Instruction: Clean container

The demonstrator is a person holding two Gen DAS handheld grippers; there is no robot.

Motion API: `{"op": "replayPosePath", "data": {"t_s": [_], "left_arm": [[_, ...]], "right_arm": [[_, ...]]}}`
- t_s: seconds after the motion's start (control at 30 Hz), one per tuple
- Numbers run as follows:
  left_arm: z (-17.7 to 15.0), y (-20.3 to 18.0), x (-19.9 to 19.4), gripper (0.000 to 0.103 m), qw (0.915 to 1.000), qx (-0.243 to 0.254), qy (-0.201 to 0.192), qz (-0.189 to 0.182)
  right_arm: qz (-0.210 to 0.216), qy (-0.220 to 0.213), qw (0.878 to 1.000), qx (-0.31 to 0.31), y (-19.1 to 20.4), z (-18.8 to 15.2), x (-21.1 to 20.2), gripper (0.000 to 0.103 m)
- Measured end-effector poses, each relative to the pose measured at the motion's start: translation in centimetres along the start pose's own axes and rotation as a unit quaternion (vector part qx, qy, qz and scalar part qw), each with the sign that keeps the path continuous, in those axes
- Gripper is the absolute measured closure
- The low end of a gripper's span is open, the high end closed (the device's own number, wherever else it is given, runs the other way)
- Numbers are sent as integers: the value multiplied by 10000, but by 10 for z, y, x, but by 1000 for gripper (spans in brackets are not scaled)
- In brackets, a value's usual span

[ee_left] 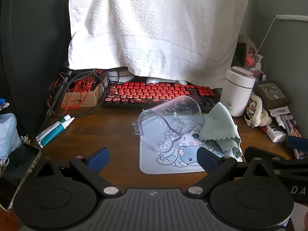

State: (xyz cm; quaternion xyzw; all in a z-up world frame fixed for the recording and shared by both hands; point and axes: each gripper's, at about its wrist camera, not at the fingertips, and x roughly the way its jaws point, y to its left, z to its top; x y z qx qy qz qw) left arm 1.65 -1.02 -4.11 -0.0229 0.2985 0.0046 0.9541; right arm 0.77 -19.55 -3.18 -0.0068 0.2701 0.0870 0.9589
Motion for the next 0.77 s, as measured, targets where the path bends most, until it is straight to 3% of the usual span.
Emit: {"op": "replayPosePath", "data": {"t_s": [0.77], "left_arm": [[-1, 0, 0, 5, 10000, -10, 6, 32]], "right_arm": [[-13, 25, 10000, -34, -2, 1, 2, 0]]}}
